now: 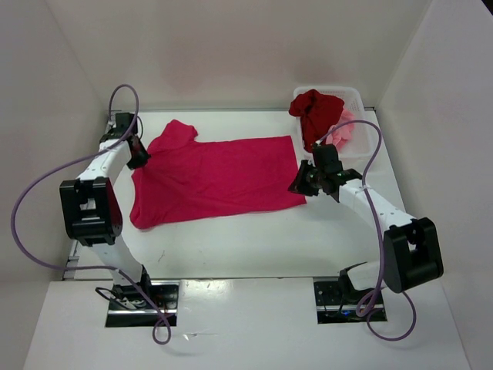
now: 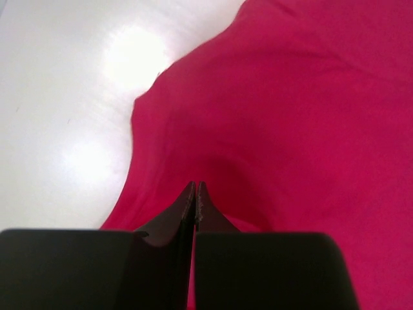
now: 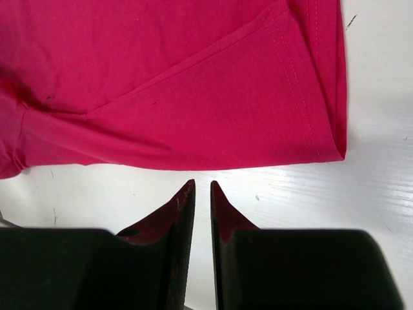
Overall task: Fold and stack the t-shirts
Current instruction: Fold the flattened tshirt in 1/3 of the way
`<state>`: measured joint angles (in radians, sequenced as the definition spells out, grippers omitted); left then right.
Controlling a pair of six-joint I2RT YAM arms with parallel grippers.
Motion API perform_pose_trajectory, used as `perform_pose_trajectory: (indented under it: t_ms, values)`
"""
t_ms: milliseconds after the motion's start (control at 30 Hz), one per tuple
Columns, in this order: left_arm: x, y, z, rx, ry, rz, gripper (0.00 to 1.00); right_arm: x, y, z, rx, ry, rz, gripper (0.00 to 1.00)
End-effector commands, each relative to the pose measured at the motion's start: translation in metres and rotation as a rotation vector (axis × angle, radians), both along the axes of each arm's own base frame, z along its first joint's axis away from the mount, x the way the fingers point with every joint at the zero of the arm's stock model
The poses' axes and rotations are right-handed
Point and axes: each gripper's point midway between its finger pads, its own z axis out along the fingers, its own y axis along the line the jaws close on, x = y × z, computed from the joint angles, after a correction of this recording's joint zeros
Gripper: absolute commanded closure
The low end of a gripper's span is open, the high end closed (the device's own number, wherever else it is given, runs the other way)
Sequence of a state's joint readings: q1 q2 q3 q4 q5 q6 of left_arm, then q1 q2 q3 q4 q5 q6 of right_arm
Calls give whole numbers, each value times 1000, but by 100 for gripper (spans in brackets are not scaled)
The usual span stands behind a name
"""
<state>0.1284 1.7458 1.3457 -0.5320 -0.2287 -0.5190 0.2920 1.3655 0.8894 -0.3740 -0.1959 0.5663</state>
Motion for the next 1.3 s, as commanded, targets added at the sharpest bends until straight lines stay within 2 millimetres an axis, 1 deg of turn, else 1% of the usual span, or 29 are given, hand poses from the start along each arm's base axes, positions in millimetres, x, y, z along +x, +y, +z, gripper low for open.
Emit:
perform_pose_trajectory:
  t_ms: [0, 33, 100, 133, 167, 233, 267, 367, 400, 533, 567, 633, 667, 700, 733, 767, 833, 867, 900, 933, 967, 1000, 1033, 1100, 1133, 1167, 1200, 1233, 1267]
  values:
    - [23, 2, 3, 47, -7, -48, 100, 5, -4, -5, -18, -15, -6, 80]
    - [26, 2, -6, 44, 12, -49, 100, 5, -4, -5, -18, -15, -6, 80]
    - [36, 4, -7, 60, 10, -71, 100, 6, -5, -3, -25, -17, -12, 80]
    - [38, 5, -16, 57, 27, -71, 100, 7, -7, -3, -32, -19, -19, 80]
    - [42, -1, -18, 57, 32, -100, 100, 7, -7, -3, -32, -19, -19, 80]
    - [53, 1, -22, 65, 19, -108, 100, 8, -8, -10, -45, -4, -26, 80]
    - [55, 3, -24, 77, 26, -112, 100, 9, -8, -7, -45, -5, -26, 80]
    - [60, 8, -41, 99, 58, -110, 100, 13, -8, -11, -52, 9, -39, 80]
    - [61, 10, -48, 112, 79, -118, 98, 11, -10, -16, -64, 26, -45, 80]
    - [69, 12, -50, 122, 61, -124, 95, 18, -12, -12, -74, 11, -57, 80]
    - [75, 12, -45, 125, 41, -122, 95, 18, -12, -12, -74, 10, -57, 80]
    - [78, 9, -44, 103, 21, -122, 93, 18, -12, -16, -78, 22, -56, 80]
    - [83, 6, -39, 89, 1, -121, 91, 18, -12, -19, -81, 31, -56, 80]
    - [86, 7, -34, 91, -17, -120, 86, 18, -12, -19, -81, 31, -56, 80]
    - [87, 2, -34, 63, -25, -123, 78, 20, -11, -16, -78, 22, -56, 80]
    - [88, -1, -26, 52, -44, -132, 63, 21, -13, -19, -89, 28, -63, 80]
    - [82, -5, -15, 34, -78, -118, 49, 26, -18, -19, -97, 25, -81, 75]
    - [80, -5, -6, 38, -105, -118, 42, 30, -17, -13, -100, 7, -73, 71]
    - [74, -6, 15, 40, -146, -110, 32, 34, -21, -13, -100, 7, -85, 71]
    - [64, -7, 15, 38, -139, -110, 29, 39, -25, -12, -107, 9, -92, 70]
    - [55, -5, 20, 50, -128, -100, 28, 40, -26, -10, -115, 3, -81, 70]
    - [47, -6, 39, 49, -157, -92, 28, 42, -32, -15, -126, 15, -99, 70]
    - [38, -9, 43, 40, -153, -99, 31, 45, -32, -11, -128, 2, -93, 70]
    - [2, -21, 42, -12, -106, -115, 42, 48, -42, -14, -131, 13, -122, 70]
    - [-12, -26, 39, -36, -85, -115, 49, 46, -43, -18, -133, 22, -121, 70]
    - [-32, -31, 34, -66, -44, -105, 63, 46, -43, -18, -128, 24, -128, 73]
    - [-46, -37, 43, -90, -62, -107, 71, 44, -45, -21, -140, 31, -135, 78]
    - [-66, -45, 26, -132, -14, -97, 78, 42, -48, -25, -152, 39, -142, 88]
    - [-79, -51, 21, -163, 12, -96, 84, 43, -53, -26, -159, 39, -159, 93]
